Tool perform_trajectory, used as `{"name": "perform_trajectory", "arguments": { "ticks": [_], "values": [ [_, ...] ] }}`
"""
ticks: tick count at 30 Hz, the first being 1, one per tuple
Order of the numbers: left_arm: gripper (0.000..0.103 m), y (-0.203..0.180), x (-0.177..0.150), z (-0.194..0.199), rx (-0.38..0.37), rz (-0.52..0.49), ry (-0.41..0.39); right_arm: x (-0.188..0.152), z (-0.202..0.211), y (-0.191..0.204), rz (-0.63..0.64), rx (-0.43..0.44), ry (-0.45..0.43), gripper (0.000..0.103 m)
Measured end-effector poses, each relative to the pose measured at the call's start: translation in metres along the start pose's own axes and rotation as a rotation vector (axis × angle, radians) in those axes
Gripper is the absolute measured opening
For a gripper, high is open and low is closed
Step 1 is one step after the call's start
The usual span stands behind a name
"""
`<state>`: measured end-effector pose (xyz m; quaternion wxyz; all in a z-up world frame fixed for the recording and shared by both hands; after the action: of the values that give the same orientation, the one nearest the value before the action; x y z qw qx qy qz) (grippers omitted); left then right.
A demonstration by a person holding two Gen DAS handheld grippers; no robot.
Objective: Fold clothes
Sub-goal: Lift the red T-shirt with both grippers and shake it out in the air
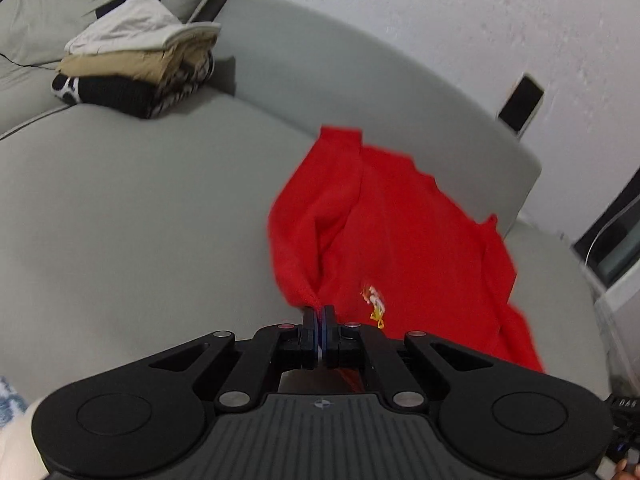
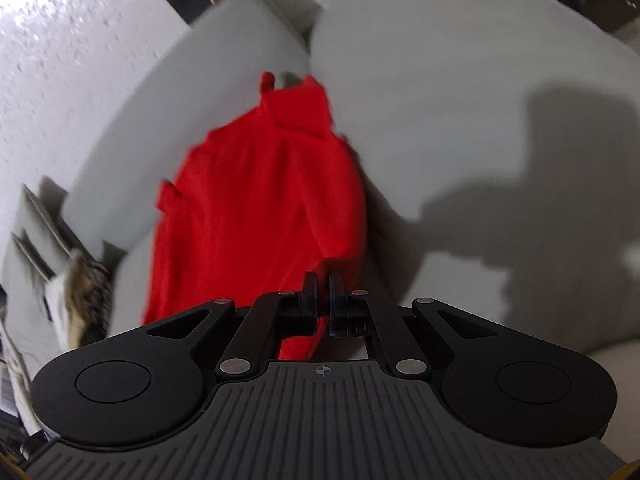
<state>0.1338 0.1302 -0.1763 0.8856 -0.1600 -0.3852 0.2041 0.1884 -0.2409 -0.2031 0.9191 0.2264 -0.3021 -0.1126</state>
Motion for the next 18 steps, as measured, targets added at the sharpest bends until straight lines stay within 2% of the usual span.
{"name": "perform_trajectory", "arguments": {
  "ticks": [2, 5, 10, 13, 15, 16, 18],
  "values": [
    [0.000, 0.004, -0.002, 0.002, 0.007, -0.019, 0.003, -0.012, 0.004, -0.009, 0.008, -0.016, 0.008, 0.005],
    [0.000, -0.004, 0.004, 0.025, -0.012, -0.038, -0.012, -0.013, 0.025, -0.009, 0.012, -0.021, -0.009, 0.004],
    [0.000, -0.017, 0.002, 0.079, -0.011, -0.082, -0.024, -0.024, 0.059, -0.011, 0.047, -0.019, -0.023, 0.004],
    [0.000, -0.016, -0.023, 0.107, 0.044, -0.122, 0.010, -0.043, 0.079, -0.014, 0.080, -0.025, -0.003, 0.004],
    [0.000, -0.011, -0.043, 0.109, 0.105, -0.165, 0.058, -0.058, 0.085, -0.017, 0.115, -0.046, 0.027, 0.005],
    [0.004, -0.007, -0.052, 0.102, 0.140, -0.185, 0.088, -0.070, 0.081, -0.023, 0.134, -0.069, 0.052, 0.006],
    [0.005, -0.001, -0.070, 0.088, 0.213, -0.223, 0.169, -0.089, 0.070, -0.035, 0.159, -0.116, 0.127, 0.016]
  ]
}}
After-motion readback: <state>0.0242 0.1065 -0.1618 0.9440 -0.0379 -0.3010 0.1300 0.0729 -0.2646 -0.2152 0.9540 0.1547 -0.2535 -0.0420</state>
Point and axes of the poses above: each gripper's, at about its wrist camera, not at the fingertips, and z roughly against the way its jaws point, y to its left, x to its top, the point moved 9 cm from there along -z, roughly the way its jaws point, and after that the axes turned 4 degrees about z, right-handed, at the moved point
